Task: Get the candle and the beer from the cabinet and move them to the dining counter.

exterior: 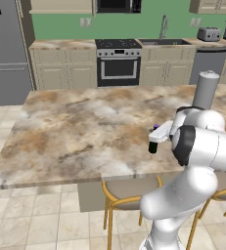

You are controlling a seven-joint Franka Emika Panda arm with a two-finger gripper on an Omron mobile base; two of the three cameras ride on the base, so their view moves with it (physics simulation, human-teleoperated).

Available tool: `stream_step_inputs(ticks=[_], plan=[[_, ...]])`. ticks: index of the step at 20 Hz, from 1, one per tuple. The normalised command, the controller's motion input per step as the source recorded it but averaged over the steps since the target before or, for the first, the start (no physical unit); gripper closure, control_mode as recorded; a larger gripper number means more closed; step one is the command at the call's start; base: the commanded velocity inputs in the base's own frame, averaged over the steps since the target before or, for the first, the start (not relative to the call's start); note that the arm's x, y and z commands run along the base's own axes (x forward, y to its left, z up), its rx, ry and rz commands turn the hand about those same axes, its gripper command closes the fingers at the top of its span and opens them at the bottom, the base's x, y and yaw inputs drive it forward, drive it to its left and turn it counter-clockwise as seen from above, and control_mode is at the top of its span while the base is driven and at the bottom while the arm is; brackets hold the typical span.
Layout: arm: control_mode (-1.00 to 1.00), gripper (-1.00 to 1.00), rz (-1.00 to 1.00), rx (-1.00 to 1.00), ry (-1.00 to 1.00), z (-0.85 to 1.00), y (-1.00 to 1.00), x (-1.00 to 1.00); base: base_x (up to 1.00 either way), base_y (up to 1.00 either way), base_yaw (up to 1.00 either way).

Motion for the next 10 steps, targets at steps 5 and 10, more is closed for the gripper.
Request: stream_step_inputs(ticks=[5, 10], plan=[[-1.0, 1.0, 0.0, 0.0, 0.0, -0.08, 0.0, 0.0, 0.0, 0.0, 0.0], [-1.0, 1.0, 0.0, 0.0, 0.0, 0.0, 0.0, 0.0, 0.0, 0.0, 0.0]])
